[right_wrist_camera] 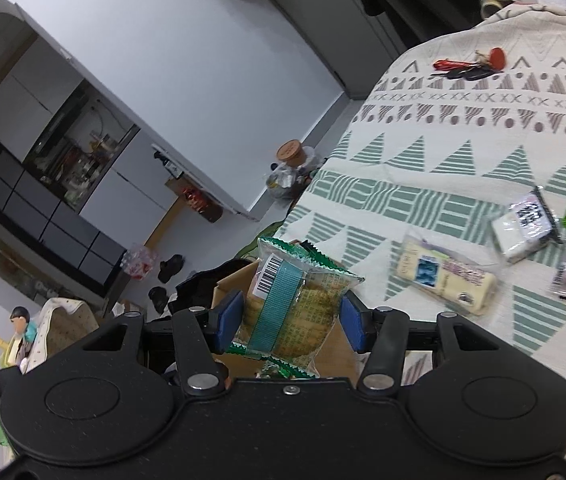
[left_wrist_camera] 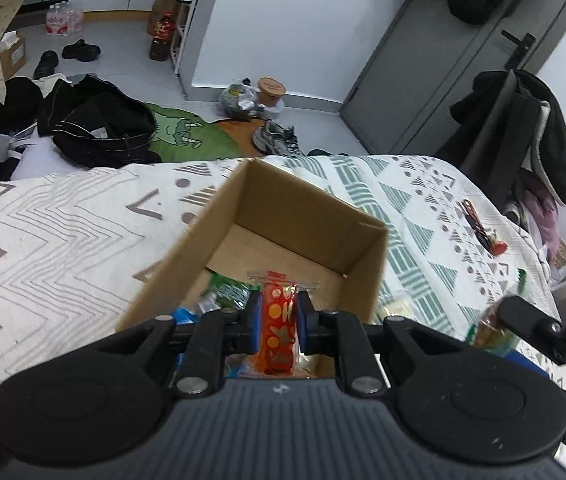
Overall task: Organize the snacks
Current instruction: 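Drop the orange snack into the box with the left gripper while the right gripper releases the cracker pack there, then withdraw both grippers from the box toward the cream cake bar and purple snack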
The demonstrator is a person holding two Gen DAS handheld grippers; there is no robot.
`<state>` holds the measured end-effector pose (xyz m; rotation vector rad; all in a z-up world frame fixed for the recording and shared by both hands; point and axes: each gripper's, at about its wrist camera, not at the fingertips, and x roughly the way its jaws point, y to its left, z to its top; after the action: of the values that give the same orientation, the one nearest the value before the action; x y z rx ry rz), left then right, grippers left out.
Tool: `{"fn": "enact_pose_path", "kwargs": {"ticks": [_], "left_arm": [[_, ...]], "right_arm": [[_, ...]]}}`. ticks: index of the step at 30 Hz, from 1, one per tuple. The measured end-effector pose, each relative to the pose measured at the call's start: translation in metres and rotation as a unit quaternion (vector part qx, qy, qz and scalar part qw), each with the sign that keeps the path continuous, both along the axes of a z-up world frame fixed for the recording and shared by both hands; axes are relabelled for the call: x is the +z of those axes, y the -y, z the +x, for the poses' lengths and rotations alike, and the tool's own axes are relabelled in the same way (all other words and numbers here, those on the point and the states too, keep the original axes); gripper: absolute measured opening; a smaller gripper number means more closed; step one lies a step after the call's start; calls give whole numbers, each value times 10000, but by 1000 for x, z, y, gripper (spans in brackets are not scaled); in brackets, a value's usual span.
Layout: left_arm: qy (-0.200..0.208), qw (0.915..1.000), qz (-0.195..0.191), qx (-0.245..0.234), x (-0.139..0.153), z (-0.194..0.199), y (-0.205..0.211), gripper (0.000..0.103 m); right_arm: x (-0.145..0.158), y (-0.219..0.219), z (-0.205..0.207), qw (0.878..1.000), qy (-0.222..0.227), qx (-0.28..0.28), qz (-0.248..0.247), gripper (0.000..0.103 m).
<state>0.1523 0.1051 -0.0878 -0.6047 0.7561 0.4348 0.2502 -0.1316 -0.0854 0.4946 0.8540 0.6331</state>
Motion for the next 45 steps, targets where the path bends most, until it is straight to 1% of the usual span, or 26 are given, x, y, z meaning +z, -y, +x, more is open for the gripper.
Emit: {"fn": "enact_pose_path", "kwargs": {"ticks": [3,5,12,18,20,21,22,23,24,26,27,29,31,32,33,37,39,41,45], "left_arm": [[4,10000,-11,46,0,4,-12,16],[26,10000,2,37,2,8,-18,13],[4,10000,11,63,5,23,-35,13],[-137,9997,-94,161,1,25,-49,18],[-230,9995,-150,183,0,26,-53,18],[-257,9993,-172,190,0,25,-55,19],[-282,9992,-188,191,0,25,-55,21],[-308,9992,-190,195,0,24,-56,25],[-330,9991,-186,212,0,24,-57,28],[-396,9986,-182,293,1,22,-59,46],[-422,9984,-167,349,2,20,-60,50],[-451,9980,-68,443,5,17,-61,62],[-462,9978,35,484,9,14,-59,69],[-464,9977,66,495,11,12,-57,73],[-463,9977,72,495,12,11,-56,75],[-474,9978,108,444,17,7,-48,80],[-444,9981,177,377,21,5,-42,83],[-403,9983,306,304,25,2,-34,90],[-504,9979,365,156,31,0,-18,93]], "right_arm": [[0,-9,1,10000,7,62,-33,51],[1,-16,2,9999,9,108,-50,51],[-3,-39,11,9996,-25,270,-56,51],[-7,-56,20,9991,-78,412,-10,51],[-8,-62,20,9985,-91,542,48,52],[-8,-65,20,9979,-93,629,107,53],[-9,-68,19,9974,-103,701,146,54],[-9,-71,19,9973,-118,708,155,59],[-10,-73,19,9974,-157,685,146,67],[-12,-74,17,9975,-192,669,115,69],[-12,-73,17,9976,-201,656,74,69],[-13,-68,16,9979,-236,602,53,68],[-12,-61,15,9983,-264,527,8,69],[-11,-58,14,9985,-252,492,-19,70],[-10,-54,13,9987,-238,455,-49,75],[-6,-44,8,9988,-219,413,-135,79],[-3,-37,2,9988,-177,397,-228,86],[0,-33,-1,9985,-110,383,-385,87],[7,-22,-6,9969,-53,318,-712,88]]}}
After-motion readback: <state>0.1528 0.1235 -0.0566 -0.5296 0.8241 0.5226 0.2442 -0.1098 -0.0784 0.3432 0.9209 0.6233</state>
